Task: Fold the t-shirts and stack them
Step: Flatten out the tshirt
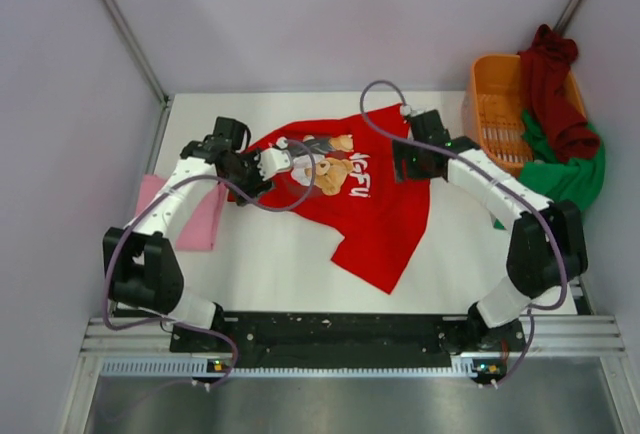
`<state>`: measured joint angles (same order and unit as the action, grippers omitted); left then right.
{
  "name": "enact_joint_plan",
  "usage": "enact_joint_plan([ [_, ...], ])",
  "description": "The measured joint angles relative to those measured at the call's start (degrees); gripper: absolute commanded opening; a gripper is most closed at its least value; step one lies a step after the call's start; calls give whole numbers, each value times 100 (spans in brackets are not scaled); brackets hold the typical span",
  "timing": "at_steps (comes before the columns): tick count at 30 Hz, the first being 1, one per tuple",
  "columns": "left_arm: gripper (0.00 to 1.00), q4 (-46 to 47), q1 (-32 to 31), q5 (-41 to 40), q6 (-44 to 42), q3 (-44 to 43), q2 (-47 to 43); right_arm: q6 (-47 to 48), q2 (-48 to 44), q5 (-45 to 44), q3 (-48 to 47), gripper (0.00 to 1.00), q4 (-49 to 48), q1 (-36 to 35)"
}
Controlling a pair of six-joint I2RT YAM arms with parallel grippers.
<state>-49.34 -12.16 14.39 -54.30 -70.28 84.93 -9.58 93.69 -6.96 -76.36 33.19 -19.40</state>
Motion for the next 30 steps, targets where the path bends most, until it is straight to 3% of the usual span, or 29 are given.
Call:
enact_joint_plan([
  [7,64,57,59,-225,448,-564,894,-302,-916,205,2013,69,162,-1593],
  [14,66,87,577,-129,673,-726,1099,1639,-1456,1252,3064,73,-188,-3786],
  [21,66,85,922,11,763,-726,1099,2959,-817,1403,2896,72,-90,-3895],
  [23,66,85,951,28,774,-726,1099,3163,-431,1158,2712,63,44,-3901],
  [26,64,85,955,85,789,-726,1115,3294,-179,970,2455,14,247,-3904],
  [28,62,83,955,120,796,-734,1150,3338,-109,800,2369,1,315,-3904],
  [30,59,68,955,129,796,-769,1213,3353,-107,570,2374,0,326,-3897],
])
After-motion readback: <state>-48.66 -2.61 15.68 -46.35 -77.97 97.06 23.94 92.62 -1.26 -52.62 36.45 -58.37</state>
